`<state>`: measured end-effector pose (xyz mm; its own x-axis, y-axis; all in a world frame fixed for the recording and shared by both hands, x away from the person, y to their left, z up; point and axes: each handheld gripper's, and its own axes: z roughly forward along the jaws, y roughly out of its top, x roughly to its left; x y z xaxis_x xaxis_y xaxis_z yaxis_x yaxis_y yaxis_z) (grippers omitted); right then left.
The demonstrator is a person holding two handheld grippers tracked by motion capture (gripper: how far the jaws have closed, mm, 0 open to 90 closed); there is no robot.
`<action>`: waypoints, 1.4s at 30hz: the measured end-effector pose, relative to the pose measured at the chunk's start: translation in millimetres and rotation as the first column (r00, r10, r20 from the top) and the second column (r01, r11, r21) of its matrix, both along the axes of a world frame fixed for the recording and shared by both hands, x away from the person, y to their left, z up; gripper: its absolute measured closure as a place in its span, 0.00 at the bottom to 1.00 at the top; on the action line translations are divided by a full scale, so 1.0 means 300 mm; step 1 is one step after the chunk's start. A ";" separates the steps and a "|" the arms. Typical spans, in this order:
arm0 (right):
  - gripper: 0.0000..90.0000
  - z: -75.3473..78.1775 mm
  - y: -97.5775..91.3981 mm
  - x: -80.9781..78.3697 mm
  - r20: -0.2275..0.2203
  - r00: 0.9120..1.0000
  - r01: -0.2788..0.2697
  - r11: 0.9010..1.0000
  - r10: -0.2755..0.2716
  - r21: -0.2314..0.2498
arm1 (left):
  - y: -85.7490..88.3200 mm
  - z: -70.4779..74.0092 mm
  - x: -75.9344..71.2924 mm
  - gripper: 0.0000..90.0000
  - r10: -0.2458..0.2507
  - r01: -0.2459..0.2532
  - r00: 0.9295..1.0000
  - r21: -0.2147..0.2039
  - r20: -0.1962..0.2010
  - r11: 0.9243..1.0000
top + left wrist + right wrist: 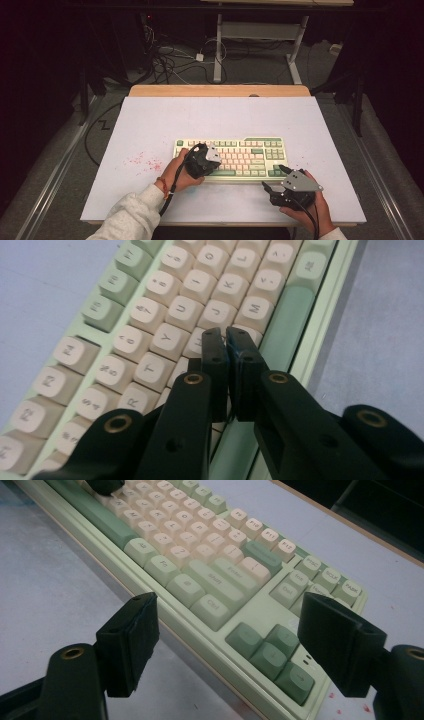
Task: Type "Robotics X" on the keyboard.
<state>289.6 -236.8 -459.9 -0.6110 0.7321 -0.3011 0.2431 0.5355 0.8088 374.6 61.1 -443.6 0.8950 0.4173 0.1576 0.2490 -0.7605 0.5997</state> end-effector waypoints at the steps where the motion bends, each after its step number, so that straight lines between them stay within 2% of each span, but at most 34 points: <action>1: 0.28 0.001 -0.001 0.000 0.001 1.000 0.001 1.000 -0.001 0.002 | 0.007 0.007 -0.001 0.94 0.002 -0.002 1.000 -0.006 0.002 1.000; 5: 0.28 0.003 -0.003 -0.001 0.004 1.000 0.004 1.000 -0.004 0.004 | 0.038 0.033 -0.014 0.92 0.000 0.001 0.999 -0.041 0.038 0.999; 9: 0.28 0.005 -0.009 -0.001 0.005 1.000 0.004 1.000 -0.004 0.012 | 0.069 0.046 -0.028 0.86 0.021 -0.014 0.997 -0.082 0.080 0.997; 12: 0.28 0.008 -0.014 0.000 0.017 1.000 0.024 1.000 -0.025 0.015 | 0.086 0.050 -0.038 0.79 0.035 -0.026 0.993 -0.077 0.113 0.997; 15: 0.28 0.012 -0.019 0.002 0.023 0.999 0.045 0.999 -0.045 0.024 | 0.106 0.047 -0.046 0.72 0.036 -0.026 0.991 -0.079 0.126 0.997; 19: 0.28 0.011 -0.021 0.003 0.022 0.999 0.047 0.999 -0.047 0.021 | 0.138 0.038 -0.068 0.56 0.055 -0.038 0.982 -0.095 0.181 0.995; 21: 0.28 0.010 -0.020 0.003 0.019 0.999 0.043 0.999 -0.044 0.019 | 0.156 0.036 -0.073 0.50 0.065 -0.046 0.980 -0.104 0.187 0.993; 23: 0.28 0.008 -0.018 0.004 0.015 0.999 0.041 0.999 -0.041 0.017 | 0.174 0.036 -0.079 0.41 0.090 -0.067 0.975 -0.116 0.203 0.991; 28: 0.28 0.006 -0.018 0.004 0.008 0.999 0.036 0.999 -0.036 0.015 | 0.224 0.035 -0.104 0.30 0.115 -0.078 0.966 -0.164 0.231 0.983; 30: 0.29 0.005 -0.017 0.005 0.005 0.999 0.037 0.999 -0.037 0.016 | 0.244 0.028 -0.118 0.27 0.138 -0.093 0.956 -0.179 0.258 0.979; 34: 0.29 0.001 -0.014 0.008 -0.007 0.999 0.034 0.999 -0.034 0.019 | 0.286 0.003 -0.139 0.24 0.176 -0.131 0.949 -0.182 0.261 0.975; 35: 0.29 0.000 -0.012 0.008 -0.009 0.999 0.035 0.999 -0.035 0.019 | 0.297 -0.002 -0.143 0.23 0.178 -0.135 0.951 -0.177 0.254 0.975; 37: 0.29 -0.001 -0.010 0.009 -0.013 0.999 0.032 0.999 -0.032 0.016 | 0.319 -0.012 -0.153 0.20 0.189 -0.147 0.949 -0.177 0.254 0.973; 39: 0.29 -0.003 -0.009 0.010 -0.017 0.999 0.030 0.999 -0.030 0.012 | 0.341 -0.020 -0.160 0.20 0.198 -0.158 0.949 -0.175 0.243 0.972; 42: 0.29 -0.004 -0.007 0.012 -0.023 0.999 0.028 1.000 -0.027 0.011 | 0.369 -0.029 -0.172 0.20 0.213 -0.178 0.943 -0.154 0.256 0.972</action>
<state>293.2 -239.0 -461.2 -0.5971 0.7520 -0.2793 0.2757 0.5193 0.8089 322.9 171.8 -452.2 0.7253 0.6122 0.3149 0.2013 -0.6261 0.7533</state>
